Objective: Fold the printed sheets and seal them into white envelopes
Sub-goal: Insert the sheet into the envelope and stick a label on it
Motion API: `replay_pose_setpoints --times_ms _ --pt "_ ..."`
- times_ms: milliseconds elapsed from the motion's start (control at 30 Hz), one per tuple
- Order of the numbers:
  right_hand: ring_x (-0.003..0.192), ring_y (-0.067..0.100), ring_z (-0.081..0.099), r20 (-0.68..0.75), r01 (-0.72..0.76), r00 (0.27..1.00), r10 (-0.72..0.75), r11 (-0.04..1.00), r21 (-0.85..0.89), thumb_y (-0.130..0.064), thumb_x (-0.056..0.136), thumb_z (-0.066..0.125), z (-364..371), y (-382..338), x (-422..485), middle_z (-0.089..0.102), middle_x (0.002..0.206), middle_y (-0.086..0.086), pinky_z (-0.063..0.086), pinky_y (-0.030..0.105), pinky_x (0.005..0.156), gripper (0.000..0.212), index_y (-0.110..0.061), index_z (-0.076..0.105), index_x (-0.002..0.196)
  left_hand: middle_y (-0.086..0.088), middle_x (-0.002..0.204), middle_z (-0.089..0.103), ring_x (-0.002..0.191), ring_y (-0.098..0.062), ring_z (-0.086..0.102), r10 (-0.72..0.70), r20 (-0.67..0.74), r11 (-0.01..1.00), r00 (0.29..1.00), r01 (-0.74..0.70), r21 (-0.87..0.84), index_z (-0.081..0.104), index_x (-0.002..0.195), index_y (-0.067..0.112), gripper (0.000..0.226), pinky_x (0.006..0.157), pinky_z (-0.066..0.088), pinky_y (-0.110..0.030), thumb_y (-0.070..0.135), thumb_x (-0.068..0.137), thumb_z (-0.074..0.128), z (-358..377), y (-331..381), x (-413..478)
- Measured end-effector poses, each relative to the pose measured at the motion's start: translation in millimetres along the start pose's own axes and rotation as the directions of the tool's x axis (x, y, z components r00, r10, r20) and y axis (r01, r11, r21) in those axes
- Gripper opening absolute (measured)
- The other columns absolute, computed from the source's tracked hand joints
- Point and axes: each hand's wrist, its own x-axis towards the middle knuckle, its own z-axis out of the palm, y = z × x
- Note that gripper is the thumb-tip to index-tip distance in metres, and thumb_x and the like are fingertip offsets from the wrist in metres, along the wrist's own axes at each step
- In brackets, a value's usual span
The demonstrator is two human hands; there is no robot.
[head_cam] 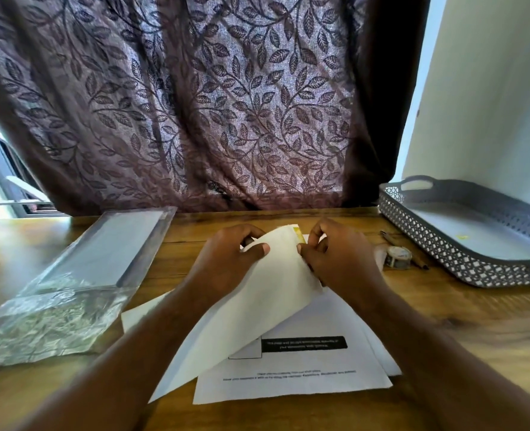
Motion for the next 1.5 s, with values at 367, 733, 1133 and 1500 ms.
replay_pose_setpoints --times_ms 367,733,1133,1500 --pt "0.076 0.024 0.069 0.273 -0.295 0.942 0.196 0.872 0.392 -0.044 0.091 0.070 2 -12 -4 0.072 0.083 0.005 0.062 0.041 0.068 0.029 -0.015 0.073 0.086 0.014 0.097 0.066 0.086 -0.008 0.059 -0.078 -0.016 0.981 0.997 0.080 0.178 0.069 0.109 0.030 0.018 0.072 0.046 -0.027 0.035 0.092 0.067 -4 4 -2" --pt "0.073 0.015 0.058 0.257 -0.288 0.945 0.204 0.892 0.349 -0.018 0.081 0.082 -5 -11 -3 0.066 0.073 -0.003 0.045 0.028 0.061 0.012 -0.015 0.071 0.075 0.005 0.094 0.075 0.087 -0.013 0.070 -0.188 0.169 0.980 0.968 0.196 -0.033 0.078 0.095 0.019 0.014 0.087 0.058 -0.038 0.030 0.090 0.072 -11 -7 2" --pt "0.089 0.028 0.075 0.672 -0.681 0.693 0.261 0.541 0.493 -0.019 0.087 0.075 -21 -14 0 0.078 0.098 0.012 0.061 0.041 0.079 0.029 -0.003 0.070 0.111 0.011 0.098 0.073 0.088 -0.001 0.065 -0.131 0.160 0.991 0.978 0.125 0.045 0.076 0.102 0.026 0.012 0.085 0.055 -0.029 0.029 0.091 0.071 -17 1 1" --pt "0.109 0.032 0.069 0.828 -0.753 0.558 0.057 0.453 0.477 -0.017 0.092 0.064 -23 -7 -3 0.072 0.121 0.018 0.055 0.050 0.098 0.034 -0.004 0.068 0.123 0.017 0.099 0.072 0.088 -0.003 0.064 0.134 0.063 0.971 0.989 -0.144 0.191 0.073 0.105 0.030 0.019 0.076 0.050 -0.022 0.040 0.096 0.060 -14 10 -5"
